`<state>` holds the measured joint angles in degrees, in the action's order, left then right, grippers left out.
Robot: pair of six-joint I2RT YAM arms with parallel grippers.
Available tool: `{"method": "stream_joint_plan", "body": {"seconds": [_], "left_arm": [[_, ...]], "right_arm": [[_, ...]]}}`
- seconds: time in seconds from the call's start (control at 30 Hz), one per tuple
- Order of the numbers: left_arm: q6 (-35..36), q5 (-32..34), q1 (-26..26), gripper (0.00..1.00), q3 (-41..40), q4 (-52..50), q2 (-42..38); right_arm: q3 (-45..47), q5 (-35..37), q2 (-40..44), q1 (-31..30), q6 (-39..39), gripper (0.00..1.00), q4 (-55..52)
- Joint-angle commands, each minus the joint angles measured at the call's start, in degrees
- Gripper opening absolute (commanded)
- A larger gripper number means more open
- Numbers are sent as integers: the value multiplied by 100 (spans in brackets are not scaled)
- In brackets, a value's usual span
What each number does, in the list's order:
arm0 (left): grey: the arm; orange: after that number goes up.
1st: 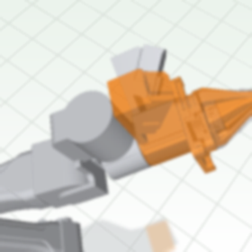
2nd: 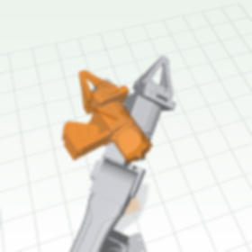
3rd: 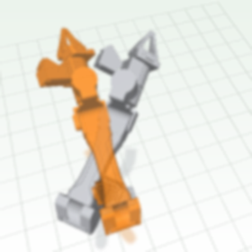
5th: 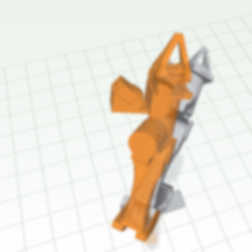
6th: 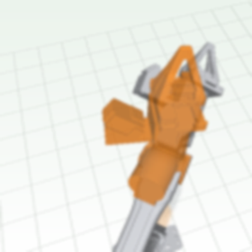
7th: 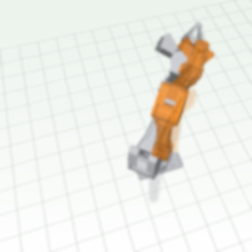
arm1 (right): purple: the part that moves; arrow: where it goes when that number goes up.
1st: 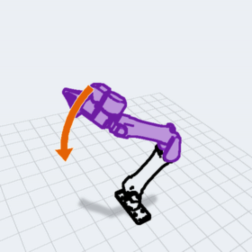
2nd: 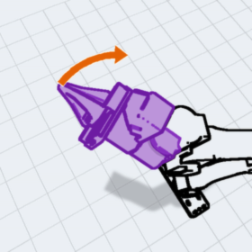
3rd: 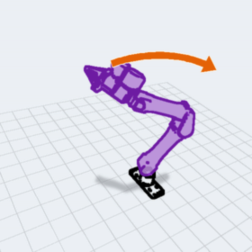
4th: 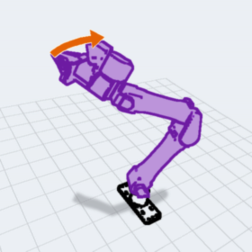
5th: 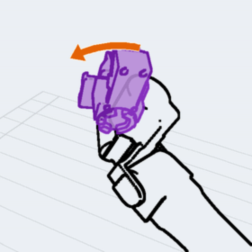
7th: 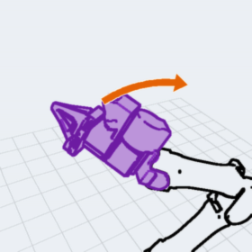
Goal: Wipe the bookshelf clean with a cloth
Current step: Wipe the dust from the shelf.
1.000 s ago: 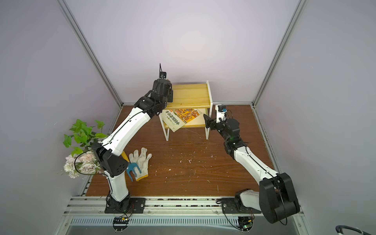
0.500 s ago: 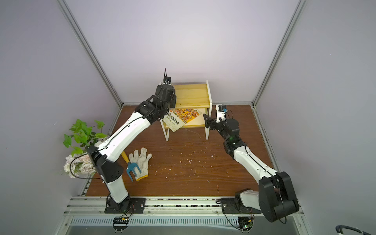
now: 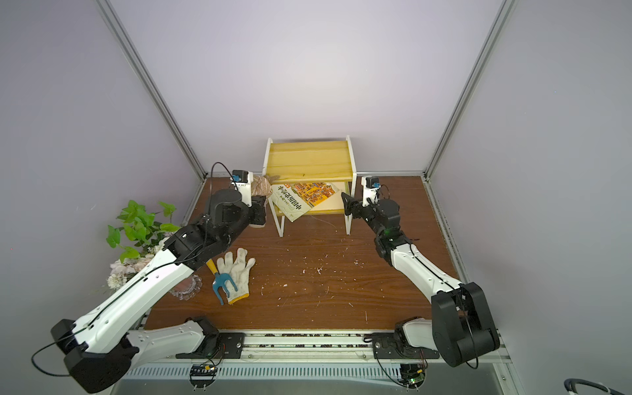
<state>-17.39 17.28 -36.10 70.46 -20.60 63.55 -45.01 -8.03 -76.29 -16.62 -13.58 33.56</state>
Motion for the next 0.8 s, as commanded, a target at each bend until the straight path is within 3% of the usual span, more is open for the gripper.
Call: {"method": "stream_joint_plan", "body": {"seconds": [0.0, 0.07, 0.1, 0.2, 0.4, 0.47, 0.57, 0.63, 0.77], "left_arm": [[-233, -104, 94, 0, -262, 842, -3], [-385, 494, 145, 0, -848, 994, 90], [-468, 480, 184, 0, -1280, 1286, 86], [-455, -603, 354, 0, -2124, 2438, -2], [21, -845, 359, 0, -989, 2088, -160], [13, -758, 360, 1, -1113, 2380, -291], [-302, -25, 358, 3, -1878, 2815, -341], [-346, 49, 365, 2, -2358, 3047, -339], [-55, -214, 365, 2, -1885, 2808, -504]], "right_arm": [[-276, 90, -62, -36, -34, 79, 162], [-220, 49, -66, -38, -100, 79, 217], [-175, 26, -71, -39, -133, 79, 285], [-79, -7, -95, -28, -172, 79, 344], [-104, -132, 23, -28, -102, 79, 336], [-30, -171, 115, -27, -201, 80, 507], [97, -364, 178, -31, -354, 80, 766], [115, -448, 135, -28, -429, 81, 803], [94, -375, 35, -33, -456, 81, 627]]}}
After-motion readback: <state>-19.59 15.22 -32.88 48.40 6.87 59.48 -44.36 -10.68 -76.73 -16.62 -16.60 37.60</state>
